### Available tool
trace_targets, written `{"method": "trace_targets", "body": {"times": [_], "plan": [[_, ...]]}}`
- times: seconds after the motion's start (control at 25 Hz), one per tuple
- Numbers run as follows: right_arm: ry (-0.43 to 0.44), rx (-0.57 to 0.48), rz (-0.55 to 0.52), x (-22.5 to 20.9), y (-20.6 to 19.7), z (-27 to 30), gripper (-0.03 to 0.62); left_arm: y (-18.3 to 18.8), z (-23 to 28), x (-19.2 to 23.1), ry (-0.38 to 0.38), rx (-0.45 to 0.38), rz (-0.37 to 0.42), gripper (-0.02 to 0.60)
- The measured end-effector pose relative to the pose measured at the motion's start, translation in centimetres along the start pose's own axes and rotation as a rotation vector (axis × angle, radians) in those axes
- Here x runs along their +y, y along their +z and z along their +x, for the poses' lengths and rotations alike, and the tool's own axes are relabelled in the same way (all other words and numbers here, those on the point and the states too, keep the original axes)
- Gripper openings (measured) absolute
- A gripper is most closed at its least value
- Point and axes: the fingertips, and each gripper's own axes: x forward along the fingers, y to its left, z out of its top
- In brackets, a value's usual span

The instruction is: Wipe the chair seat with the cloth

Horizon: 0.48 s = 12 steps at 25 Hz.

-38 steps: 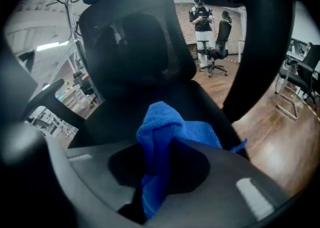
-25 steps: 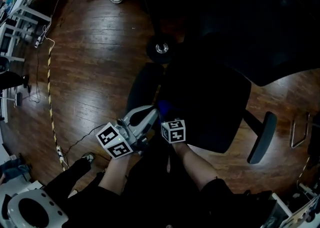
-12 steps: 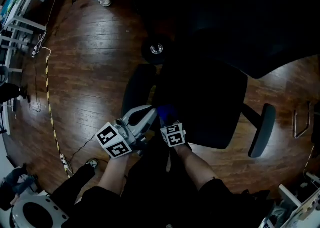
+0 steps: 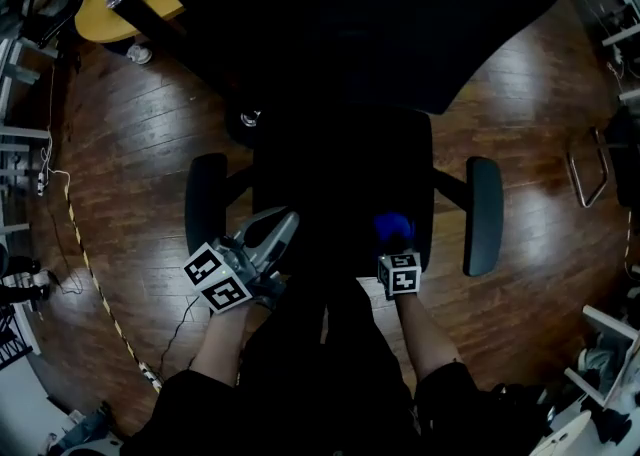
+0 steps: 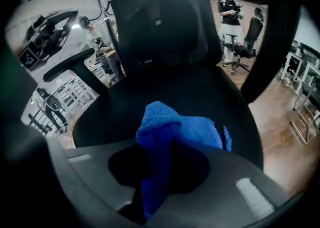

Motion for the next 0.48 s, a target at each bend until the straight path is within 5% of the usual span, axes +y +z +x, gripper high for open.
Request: {"method": "trace_targets", "body": {"times": [0.24, 0.48], "plan": [[-0.138, -0.059, 0.119, -7.3, -0.4, -3.8, 0.064, -1.4, 4.3, -1.6, -0.058, 0.040, -0.006, -0.012], [-0.104, -0.082, 0.153, -8.0, -0.6, -4.2, 0.064, -1.9, 5.1, -2.2, -0.060, 0.054, -0.005, -0.011]]}}
